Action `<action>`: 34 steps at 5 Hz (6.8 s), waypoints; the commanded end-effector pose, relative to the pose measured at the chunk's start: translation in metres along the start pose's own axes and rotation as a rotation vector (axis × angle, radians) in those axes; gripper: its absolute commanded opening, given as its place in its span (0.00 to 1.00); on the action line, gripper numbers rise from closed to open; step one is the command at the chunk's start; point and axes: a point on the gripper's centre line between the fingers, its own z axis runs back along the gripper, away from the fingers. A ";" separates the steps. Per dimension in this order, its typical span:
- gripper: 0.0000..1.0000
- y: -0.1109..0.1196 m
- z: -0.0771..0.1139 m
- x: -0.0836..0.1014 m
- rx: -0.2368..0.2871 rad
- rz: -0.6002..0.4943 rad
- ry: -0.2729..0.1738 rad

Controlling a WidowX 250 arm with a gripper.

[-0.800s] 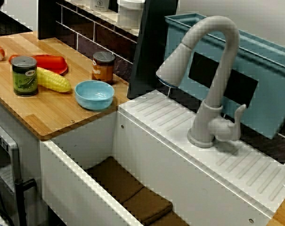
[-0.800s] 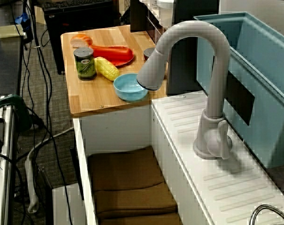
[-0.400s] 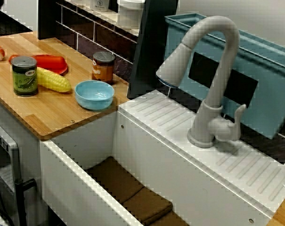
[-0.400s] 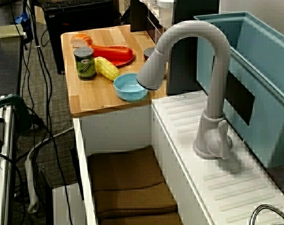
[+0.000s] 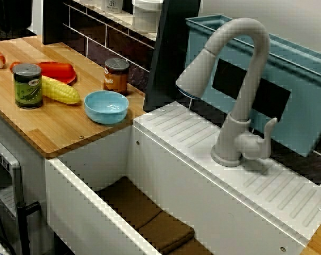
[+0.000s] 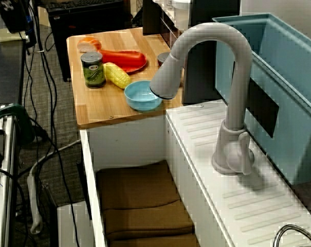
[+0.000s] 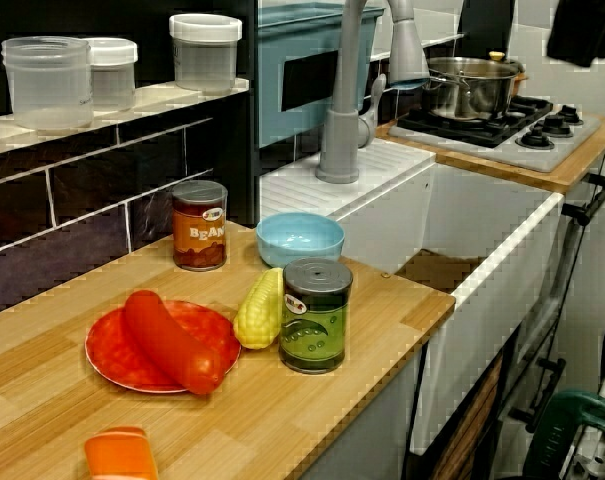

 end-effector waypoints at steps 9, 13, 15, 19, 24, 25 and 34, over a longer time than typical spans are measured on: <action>1.00 0.010 -0.090 0.129 -0.107 -0.434 0.043; 1.00 0.010 -0.108 0.139 -0.135 -0.415 -0.112; 0.91 -0.012 -0.105 0.136 -0.119 -0.332 -0.125; 1.00 -0.004 -0.115 0.139 -0.069 -0.293 -0.037; 1.00 -0.004 -0.115 0.139 -0.069 -0.293 -0.037; 1.00 -0.008 -0.149 0.138 -0.035 -0.309 -0.005; 0.00 -0.007 -0.190 0.164 -0.035 -0.292 0.092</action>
